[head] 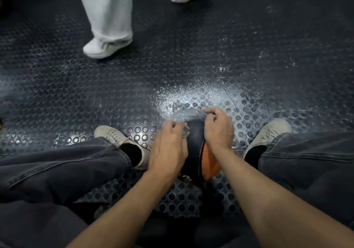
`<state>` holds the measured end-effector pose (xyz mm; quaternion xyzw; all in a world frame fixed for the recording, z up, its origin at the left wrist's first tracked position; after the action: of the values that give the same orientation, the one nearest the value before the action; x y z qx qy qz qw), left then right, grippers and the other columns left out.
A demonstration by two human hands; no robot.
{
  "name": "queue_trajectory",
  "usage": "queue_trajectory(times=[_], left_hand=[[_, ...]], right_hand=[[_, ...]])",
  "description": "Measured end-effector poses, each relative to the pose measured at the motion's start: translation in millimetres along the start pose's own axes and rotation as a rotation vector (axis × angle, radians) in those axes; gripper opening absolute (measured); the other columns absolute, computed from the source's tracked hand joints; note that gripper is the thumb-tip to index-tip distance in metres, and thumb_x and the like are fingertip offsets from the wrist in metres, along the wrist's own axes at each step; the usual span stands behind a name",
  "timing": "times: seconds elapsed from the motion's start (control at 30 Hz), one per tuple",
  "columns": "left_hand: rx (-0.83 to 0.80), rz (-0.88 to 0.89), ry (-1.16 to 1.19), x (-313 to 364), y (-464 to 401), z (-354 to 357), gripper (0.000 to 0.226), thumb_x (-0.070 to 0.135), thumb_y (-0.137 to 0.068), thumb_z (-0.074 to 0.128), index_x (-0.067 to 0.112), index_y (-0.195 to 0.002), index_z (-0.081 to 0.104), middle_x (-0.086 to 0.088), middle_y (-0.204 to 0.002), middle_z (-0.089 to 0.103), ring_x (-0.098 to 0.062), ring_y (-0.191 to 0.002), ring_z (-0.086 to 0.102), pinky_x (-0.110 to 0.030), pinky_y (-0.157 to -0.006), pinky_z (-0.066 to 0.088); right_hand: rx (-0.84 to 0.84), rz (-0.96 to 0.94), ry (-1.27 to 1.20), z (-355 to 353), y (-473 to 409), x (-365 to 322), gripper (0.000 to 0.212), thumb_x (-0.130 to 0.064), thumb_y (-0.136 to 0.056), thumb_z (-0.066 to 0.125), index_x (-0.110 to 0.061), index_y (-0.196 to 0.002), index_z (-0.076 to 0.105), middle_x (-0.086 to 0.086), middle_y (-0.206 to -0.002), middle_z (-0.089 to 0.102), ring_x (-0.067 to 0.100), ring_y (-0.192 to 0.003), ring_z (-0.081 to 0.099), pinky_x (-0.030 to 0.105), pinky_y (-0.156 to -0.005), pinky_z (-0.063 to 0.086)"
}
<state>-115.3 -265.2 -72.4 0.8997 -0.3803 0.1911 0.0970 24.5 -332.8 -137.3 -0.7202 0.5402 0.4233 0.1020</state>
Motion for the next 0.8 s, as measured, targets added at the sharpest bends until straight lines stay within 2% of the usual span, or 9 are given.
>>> queue_trajectory(times=[0.13, 0.27, 0.33, 0.4, 0.47, 0.53, 0.6, 0.7, 0.8], left_hand=[[-0.181, 0.346, -0.009, 24.0, 11.8, 18.3, 0.023, 0.01, -0.088, 0.055, 0.011, -0.111, 0.062, -0.006, -0.104, 0.058, -0.03, -0.076, 0.062, -0.039, -0.066, 0.051], [-0.091, 0.044, 0.055, -22.2, -4.5, -1.2, 0.029, 0.026, -0.093, 0.057, 0.02, -0.121, 0.057, -0.003, -0.122, 0.049, -0.029, -0.09, 0.061, -0.042, -0.079, 0.052], [-0.076, 0.031, 0.011, -26.2, -2.5, -5.3, 0.03, 0.028, -0.091, 0.058, 0.019, -0.12, 0.058, -0.003, -0.12, 0.05, -0.027, -0.092, 0.061, -0.04, -0.08, 0.051], [-0.09, 0.016, 0.051, -37.4, -4.7, -4.6, 0.026, 0.029, -0.091, 0.058, 0.02, -0.116, 0.06, -0.001, -0.115, 0.057, -0.024, -0.094, 0.061, -0.039, -0.08, 0.05], [-0.047, -0.098, 0.079, -59.8, -11.0, -8.2, 0.024, 0.031, -0.093, 0.057, 0.018, -0.112, 0.063, -0.002, -0.106, 0.064, -0.024, -0.093, 0.061, -0.037, -0.078, 0.049], [0.013, -0.179, 0.017, -66.9, -8.6, -10.9, 0.021, 0.03, -0.093, 0.056, 0.013, -0.103, 0.064, -0.007, -0.097, 0.065, -0.03, -0.088, 0.062, -0.04, -0.076, 0.049], [-0.007, -0.066, -0.013, -40.4, 4.9, -6.6, 0.023, 0.028, -0.092, 0.051, 0.009, -0.095, 0.064, -0.013, -0.094, 0.059, -0.037, -0.079, 0.061, -0.045, -0.07, 0.05], [-0.176, 0.174, 0.079, -22.9, 23.8, -5.2, 0.027, 0.035, -0.09, 0.042, 0.016, -0.101, 0.058, -0.007, -0.102, 0.054, -0.033, -0.074, 0.062, -0.042, -0.062, 0.052], [-0.129, 0.045, 0.108, -65.7, 0.8, -13.0, 0.019, 0.023, -0.09, 0.059, 0.016, -0.108, 0.062, -0.003, -0.1, 0.053, -0.021, -0.086, 0.058, -0.028, -0.078, 0.044]], right_hand=[[0.124, 0.119, 0.028, -8.3, 11.1, 11.3, 0.022, -0.02, -0.1, 0.041, -0.021, -0.092, 0.062, 0.002, -0.104, 0.062, 0.02, -0.088, 0.048, 0.041, -0.091, 0.046], [0.083, 0.123, 0.139, -7.5, 6.6, 11.8, 0.016, -0.023, -0.099, 0.043, -0.019, -0.088, 0.054, -0.005, -0.086, 0.05, 0.018, -0.082, 0.048, 0.043, -0.096, 0.044], [0.0, 0.036, 0.164, -2.3, -4.8, 1.9, 0.013, -0.021, -0.097, 0.05, -0.017, -0.091, 0.06, -0.006, -0.081, 0.053, 0.013, -0.076, 0.047, 0.044, -0.097, 0.045], [-0.144, -0.167, 0.131, 13.3, -6.8, -18.9, 0.019, -0.022, -0.097, 0.051, -0.022, -0.111, 0.064, -0.003, -0.104, 0.063, 0.012, -0.092, 0.055, 0.043, -0.102, 0.043], [-0.333, -0.366, 0.191, 39.3, 6.8, -37.2, 0.031, -0.03, -0.1, 0.045, -0.03, -0.128, 0.06, -0.006, -0.134, 0.057, 0.013, -0.12, 0.051, 0.044, -0.11, 0.033], [-0.355, -0.421, 0.309, 52.5, 20.8, -41.9, 0.034, -0.037, -0.102, 0.039, -0.034, -0.128, 0.061, -0.009, -0.138, 0.055, 0.012, -0.124, 0.049, 0.044, -0.111, 0.028], [-0.26, -0.393, 0.347, 50.8, 24.8, -40.7, 0.035, -0.035, -0.101, 0.038, -0.034, -0.125, 0.063, -0.009, -0.134, 0.058, 0.013, -0.121, 0.051, 0.042, -0.108, 0.029], [-0.245, -0.368, 0.331, 50.0, 26.2, -37.9, 0.036, -0.033, -0.101, 0.038, -0.035, -0.127, 0.063, -0.011, -0.133, 0.059, 0.011, -0.121, 0.051, 0.041, -0.109, 0.029], [-0.238, -0.325, 0.282, 50.3, 20.6, -33.4, 0.035, -0.034, -0.101, 0.036, -0.037, -0.123, 0.064, -0.013, -0.129, 0.061, 0.01, -0.118, 0.053, 0.043, -0.109, 0.029]])
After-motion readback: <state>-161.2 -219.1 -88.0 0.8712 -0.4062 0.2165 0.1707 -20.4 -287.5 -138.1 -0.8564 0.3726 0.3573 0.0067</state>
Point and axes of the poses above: each hand's wrist, its own y-axis away from the middle knuckle, its own z-axis out of the palm, x = y × z, the point moved 7 cm from there along -y, towards the middle knuckle
